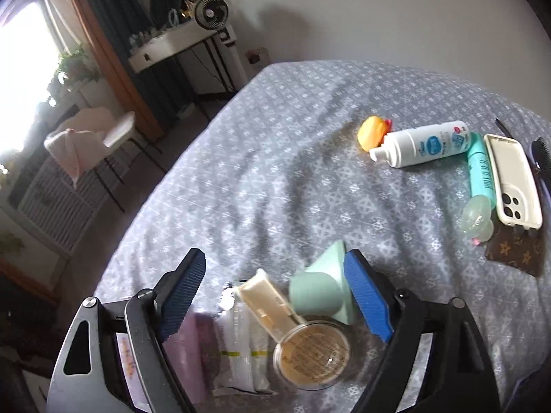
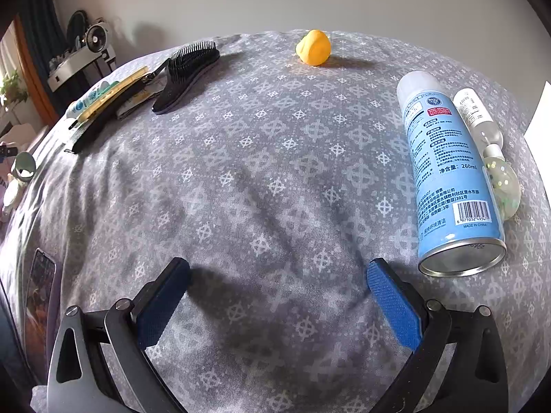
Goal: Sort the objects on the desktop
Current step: 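Grasp the sage-green cup with the left tool and carry it toward the pink roll, then grasp the clear glittery ball with the left tool, set it by the pink roll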
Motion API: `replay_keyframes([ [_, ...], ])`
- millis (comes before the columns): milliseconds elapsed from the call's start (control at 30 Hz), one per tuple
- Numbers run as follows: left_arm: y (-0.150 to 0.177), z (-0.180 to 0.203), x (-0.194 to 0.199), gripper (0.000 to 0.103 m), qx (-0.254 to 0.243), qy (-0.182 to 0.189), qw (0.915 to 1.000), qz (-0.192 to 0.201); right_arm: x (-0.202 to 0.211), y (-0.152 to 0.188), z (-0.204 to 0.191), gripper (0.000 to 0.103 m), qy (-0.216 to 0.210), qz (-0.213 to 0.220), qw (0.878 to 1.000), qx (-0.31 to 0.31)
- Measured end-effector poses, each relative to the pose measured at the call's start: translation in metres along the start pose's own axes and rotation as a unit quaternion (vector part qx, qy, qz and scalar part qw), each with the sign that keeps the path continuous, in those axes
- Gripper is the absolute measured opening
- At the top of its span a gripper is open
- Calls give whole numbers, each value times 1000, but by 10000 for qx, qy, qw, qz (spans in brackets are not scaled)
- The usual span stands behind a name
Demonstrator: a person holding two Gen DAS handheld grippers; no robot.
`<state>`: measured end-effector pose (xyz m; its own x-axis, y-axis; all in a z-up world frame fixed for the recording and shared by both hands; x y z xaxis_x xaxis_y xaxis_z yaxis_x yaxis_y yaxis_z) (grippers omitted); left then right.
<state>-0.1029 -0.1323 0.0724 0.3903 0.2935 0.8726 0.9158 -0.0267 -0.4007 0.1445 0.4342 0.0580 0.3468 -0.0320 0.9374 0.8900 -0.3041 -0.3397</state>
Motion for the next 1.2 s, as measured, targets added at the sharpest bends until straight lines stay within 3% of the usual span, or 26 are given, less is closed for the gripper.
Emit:
replay_keyframes([
  [33,1,-1,11,83,11,16,9998,192,0,0,0,103,-1,3,10000,-1],
  [100,0,9,35,88,-183,464,9973,544,0,1,0,103,-9,6,10000,-1],
  [233,-10,63,66,100,-950,1265,9833,903,1,0,0,103,-31,17,10000,-6],
  [300,-16,95,63,101,-1149,1433,9791,870,1,1,0,103,-31,15,10000,-4],
  [400,-21,137,32,100,-1390,1279,9810,441,0,1,0,103,-34,16,10000,-2],
  [500,-22,160,-2,85,-1465,1091,9832,32,1,1,-1,103,-47,22,10000,-6],
  [567,-23,167,-19,81,-1385,1032,9849,-120,1,1,0,103,-71,33,10000,-13],
  [700,-30,179,-28,81,-1273,1409,9818,-64,1,1,0,103,-104,50,9999,-19],
  [833,-33,194,-39,79,-1227,1540,9802,-197,1,1,0,103,-98,48,9999,-15],
  [867,-31,195,-41,73,-1160,1632,9795,-228,1,1,0,103,-99,48,9999,-14],
  [900,-30,195,-42,54,-1085,1793,9775,-256,1,1,0,103,-99,48,9999,-14],
  [933,-27,195,-44,42,-1054,1896,9756,-345,1,1,0,103,-100,48,9999,-14],
  [1067,-14,182,-31,42,-1185,1699,9782,-170,1,1,0,103,-96,46,9999,-10],
  [1200,0,139,15,42,-1174,1754,9771,259,1,1,0,103,-88,42,10000,-3],
])
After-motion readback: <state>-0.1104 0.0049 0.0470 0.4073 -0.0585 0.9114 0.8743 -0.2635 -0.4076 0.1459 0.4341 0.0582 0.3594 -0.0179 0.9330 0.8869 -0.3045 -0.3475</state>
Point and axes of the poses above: each gripper's, at about its wrist camera, not at the fingertips, and x roughly against the way its jaws point, z to its right, y to its underside, the point moved 4 cm from there along -x, roughly the way its jaws point, and after that the axes turned 15 degrees about -z, right-handed, at the moved point
